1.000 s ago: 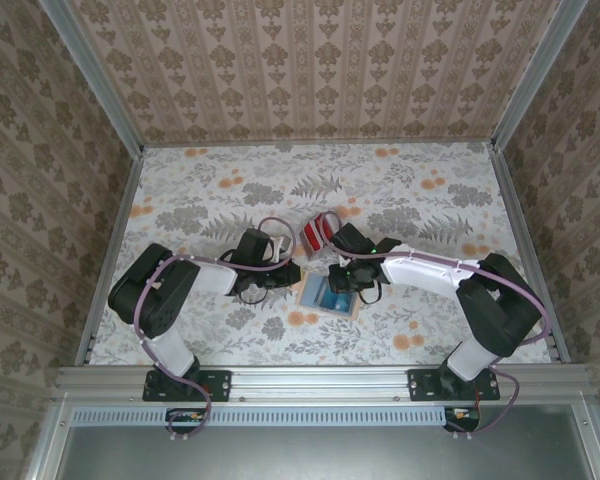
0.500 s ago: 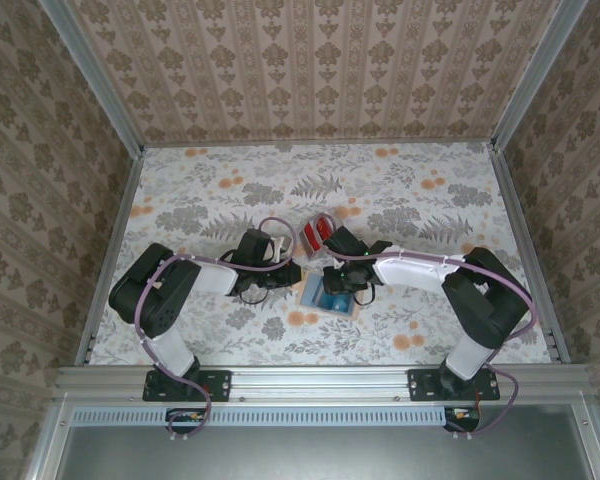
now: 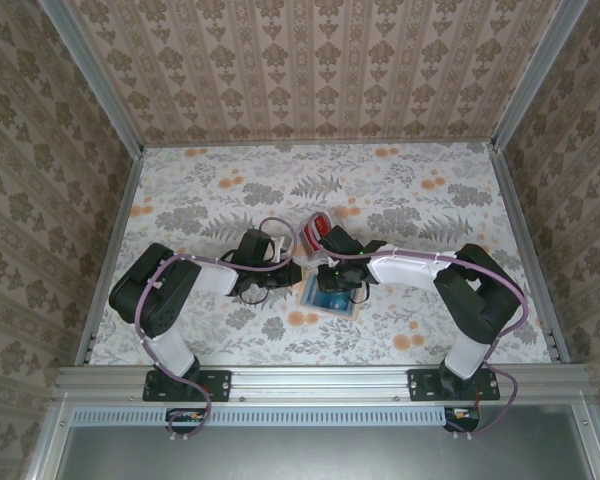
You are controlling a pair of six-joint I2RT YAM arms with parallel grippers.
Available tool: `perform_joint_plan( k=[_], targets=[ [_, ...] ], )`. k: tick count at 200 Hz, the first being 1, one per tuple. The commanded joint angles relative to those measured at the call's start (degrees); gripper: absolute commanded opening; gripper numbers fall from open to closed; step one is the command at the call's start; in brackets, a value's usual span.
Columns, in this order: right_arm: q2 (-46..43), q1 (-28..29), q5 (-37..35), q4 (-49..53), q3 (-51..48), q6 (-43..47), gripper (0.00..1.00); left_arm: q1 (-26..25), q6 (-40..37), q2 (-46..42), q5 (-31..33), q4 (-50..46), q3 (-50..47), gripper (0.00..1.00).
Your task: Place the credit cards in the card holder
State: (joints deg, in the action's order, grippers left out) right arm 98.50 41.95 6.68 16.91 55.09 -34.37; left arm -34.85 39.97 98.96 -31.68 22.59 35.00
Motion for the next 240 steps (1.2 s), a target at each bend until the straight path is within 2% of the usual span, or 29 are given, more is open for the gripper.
perform_joint_plan(
  k=[1, 41, 182, 240],
  targets=[
    [-2.8, 0.5, -0.3, 3.0, 0.4, -0.4, 0.21, -2.2, 0.6, 4.0, -0.1, -6.6, -1.3, 0.00],
    [-5.6, 0.7, -0.2, 4.9, -1.1, -0.6, 0.21, -2.2, 0.3, 4.6, -0.2, -7.0, -0.3, 0.00],
    [3.4, 3.2, -0.1, -0.8, 0.4, -1.9, 0.20, -2.3, 0.9, 4.9, -0.4, -5.6, -1.5, 0.00],
    [1.6, 3.3, -0.2, -1.1, 0.2, -2.1, 0.21, -2.2, 0.4, 3.5, 0.6, -7.4, -1.5, 0.00]
  ],
)
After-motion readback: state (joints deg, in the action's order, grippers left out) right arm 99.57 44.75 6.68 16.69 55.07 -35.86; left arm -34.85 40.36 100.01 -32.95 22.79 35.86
